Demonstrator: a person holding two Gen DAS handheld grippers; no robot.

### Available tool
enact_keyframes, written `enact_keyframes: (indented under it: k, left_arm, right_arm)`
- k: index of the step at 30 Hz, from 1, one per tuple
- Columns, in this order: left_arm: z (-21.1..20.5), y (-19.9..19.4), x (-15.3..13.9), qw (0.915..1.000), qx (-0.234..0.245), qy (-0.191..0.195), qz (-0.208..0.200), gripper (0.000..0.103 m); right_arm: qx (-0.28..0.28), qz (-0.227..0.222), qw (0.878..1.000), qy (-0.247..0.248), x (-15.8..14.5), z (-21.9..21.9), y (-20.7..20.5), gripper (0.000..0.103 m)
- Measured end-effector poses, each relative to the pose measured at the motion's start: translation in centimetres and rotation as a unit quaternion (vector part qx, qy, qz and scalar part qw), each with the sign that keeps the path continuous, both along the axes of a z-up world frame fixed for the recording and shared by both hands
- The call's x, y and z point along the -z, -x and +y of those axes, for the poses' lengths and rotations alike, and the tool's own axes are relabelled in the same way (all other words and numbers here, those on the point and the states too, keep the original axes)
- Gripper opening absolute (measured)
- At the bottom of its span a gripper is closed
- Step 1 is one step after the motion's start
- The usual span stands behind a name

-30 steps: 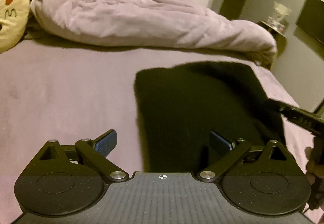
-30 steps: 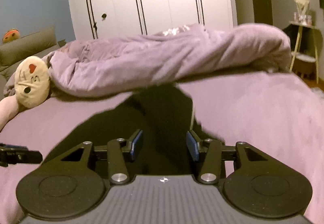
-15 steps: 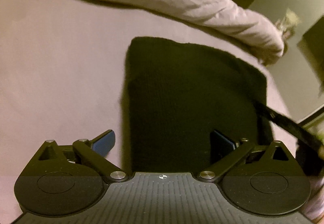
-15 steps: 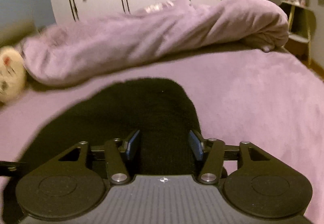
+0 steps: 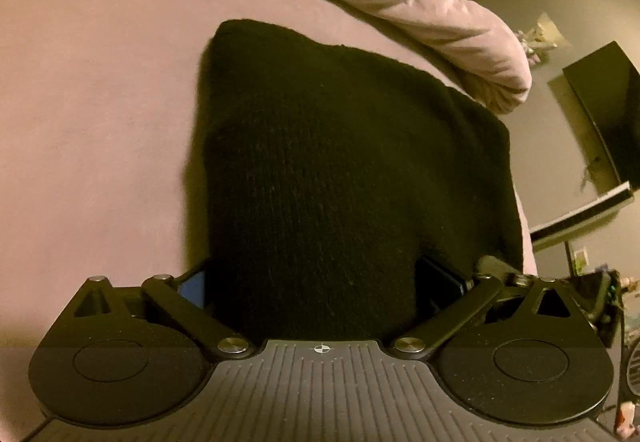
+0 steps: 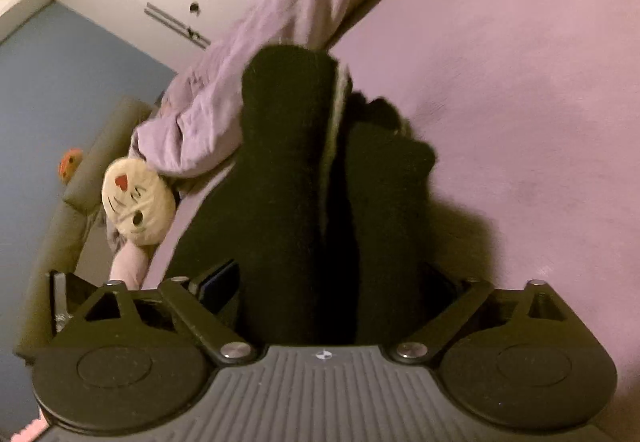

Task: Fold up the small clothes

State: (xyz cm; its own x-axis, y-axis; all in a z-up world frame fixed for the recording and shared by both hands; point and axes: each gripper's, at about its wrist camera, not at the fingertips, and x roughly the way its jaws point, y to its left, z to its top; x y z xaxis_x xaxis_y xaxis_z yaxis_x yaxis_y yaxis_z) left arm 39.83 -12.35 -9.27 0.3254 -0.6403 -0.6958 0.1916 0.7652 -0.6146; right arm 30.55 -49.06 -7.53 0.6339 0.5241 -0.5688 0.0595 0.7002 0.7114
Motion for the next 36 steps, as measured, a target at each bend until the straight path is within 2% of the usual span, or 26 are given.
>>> enact_keyframes:
  k: [3, 5, 6, 7, 9, 11, 15, 19, 20, 23, 24, 25, 26, 28, 29, 31, 33, 34, 36]
  left_arm:
    - [0.0, 0.3, 0.0, 0.9998, 0.005, -0.009, -0.017, 0.098]
    - [0.0, 0.6, -0.4, 0.9995, 0.001, -0.008, -0.031, 0.089]
    - [0.0, 0.8, -0.6, 0.9992, 0.001, -0.009, -0.038, 0.083]
    - [0.2, 1.0, -0.9, 0.9988, 0.003, -0.011, -0.047, 0.078]
    - [0.7, 1.3, -1.5, 0.9987, 0.002, -0.006, -0.051, 0.073]
    - [1.4, 1.5, -2.2, 0.9984, 0.001, -0.004, -0.057, 0.069]
    - [3.4, 2.2, -4.6, 0.9956, -0.017, -0.013, -0.091, 0.067]
    - [7.0, 2.7, -6.6, 0.9914, -0.045, -0.035, -0.118, 0.069]
    - [7.9, 2.8, -6.6, 0.991, -0.053, -0.047, -0.114, 0.071]
    - [10.7, 3.1, -6.2, 0.987, -0.082, -0.105, -0.09, 0.072]
    - [11.7, 3.5, -6.4, 0.981, -0.092, -0.139, -0.1, 0.074]
    - [12.6, 4.1, -6.9, 0.9756, -0.101, -0.155, -0.118, 0.082]
    - [13.2, 4.3, -7.5, 0.9701, -0.118, -0.165, -0.133, 0.085]
    - [13.6, 4.6, -8.6, 0.9559, -0.164, -0.181, -0.163, 0.094]
    - [13.3, 4.4, -9.0, 0.9525, -0.18, -0.176, -0.172, 0.095]
    - [11.8, 3.5, -9.3, 0.9514, -0.197, -0.156, -0.178, 0.096]
    - [9.5, 2.2, -9.2, 0.9521, -0.2, -0.152, -0.175, 0.096]
    - [8.7, 1.9, -8.9, 0.9489, -0.208, -0.156, -0.178, 0.097]
    - [7.2, 1.2, -8.1, 0.9407, -0.225, -0.178, -0.181, 0.097]
  right_arm:
    - [-0.012, -0.002, 1.0, 0.008, 0.6, 0.7, -0.8, 0.08]
    - [-0.005, -0.001, 1.0, 0.005, 0.9, 1.2, -1.0, 0.072]
    - [-0.009, -0.003, 1.0, -0.003, 0.7, 1.3, -0.7, 0.063]
    - [-0.014, -0.006, 1.0, -0.024, 0.7, 1.6, -0.6, 0.06]
    - [-0.022, -0.008, 0.998, -0.052, 0.7, 2.8, -0.8, 0.06]
    - [-0.032, -0.016, 0.998, -0.047, 0.2, 4.5, -0.6, 0.06]
    - [-0.037, -0.029, 0.996, -0.074, -0.6, 6.7, -0.5, 0.06]
    - [-0.056, -0.033, 0.996, -0.067, -0.7, 9.8, -1.2, 0.06]
    - [-0.051, -0.03, 0.997, -0.055, -0.7, 10.3, -1.3, 0.061]
    - [-0.018, -0.017, 1.0, 0.015, -1.6, 11.3, -1.5, 0.075]
    - [0.002, -0.013, 0.999, 0.045, -2.3, 11.1, -1.0, 0.076]
    - [0.015, -0.019, 0.997, 0.071, -3.1, 10.9, -0.5, 0.076]
    - [0.032, -0.037, 0.994, 0.098, -4.2, 10.9, 0.1, 0.076]
    - [0.075, -0.091, 0.98, 0.161, -6.9, 11.2, 1.4, 0.078]
    - [0.089, -0.113, 0.973, 0.179, -8.1, 11.9, 1.5, 0.079]
    - [0.092, -0.152, 0.961, 0.212, -9.9, 14.5, 1.0, 0.081]
    - [0.076, -0.195, 0.944, 0.257, -11.2, 17.5, 0.2, 0.082]
    - [0.068, -0.213, 0.934, 0.277, -11.5, 19.1, -0.5, 0.082]
    - [0.067, -0.23, 0.926, 0.292, -11.5, 21.4, -2.9, 0.084]
